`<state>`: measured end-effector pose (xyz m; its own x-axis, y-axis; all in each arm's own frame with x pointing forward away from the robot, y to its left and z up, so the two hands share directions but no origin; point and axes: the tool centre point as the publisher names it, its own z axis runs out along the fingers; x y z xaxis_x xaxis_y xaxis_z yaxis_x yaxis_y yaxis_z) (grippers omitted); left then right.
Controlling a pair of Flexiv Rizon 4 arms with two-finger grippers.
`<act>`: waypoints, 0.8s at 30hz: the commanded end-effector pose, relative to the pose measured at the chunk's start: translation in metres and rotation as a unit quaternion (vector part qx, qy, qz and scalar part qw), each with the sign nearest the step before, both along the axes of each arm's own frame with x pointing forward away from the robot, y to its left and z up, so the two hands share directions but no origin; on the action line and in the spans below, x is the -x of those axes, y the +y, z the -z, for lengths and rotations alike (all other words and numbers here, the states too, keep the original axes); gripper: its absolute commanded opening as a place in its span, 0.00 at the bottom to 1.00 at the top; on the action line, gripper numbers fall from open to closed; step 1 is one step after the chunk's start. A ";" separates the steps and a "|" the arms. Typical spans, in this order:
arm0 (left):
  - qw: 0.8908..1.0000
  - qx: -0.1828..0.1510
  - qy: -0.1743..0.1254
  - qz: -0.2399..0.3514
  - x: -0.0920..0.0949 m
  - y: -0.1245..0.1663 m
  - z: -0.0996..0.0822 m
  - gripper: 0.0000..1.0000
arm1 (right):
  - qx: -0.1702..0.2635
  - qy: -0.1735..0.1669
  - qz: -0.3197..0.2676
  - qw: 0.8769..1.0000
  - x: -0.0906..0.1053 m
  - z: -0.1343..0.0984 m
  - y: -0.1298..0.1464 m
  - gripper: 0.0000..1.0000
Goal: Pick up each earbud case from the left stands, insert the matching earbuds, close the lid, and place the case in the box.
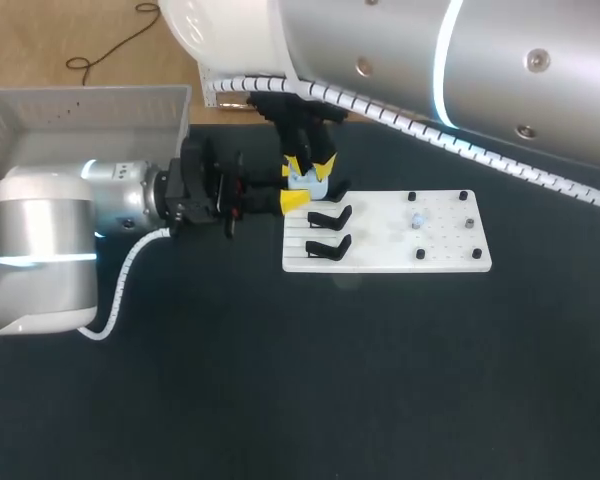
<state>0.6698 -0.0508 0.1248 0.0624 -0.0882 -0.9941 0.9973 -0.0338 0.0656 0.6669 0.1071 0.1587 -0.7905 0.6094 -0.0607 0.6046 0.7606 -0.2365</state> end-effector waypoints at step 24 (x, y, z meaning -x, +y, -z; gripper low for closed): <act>1.000 0.000 0.000 0.002 0.001 -0.001 0.000 0.00 | -0.253 -0.166 -0.187 0.935 0.049 -0.017 -0.103 0.43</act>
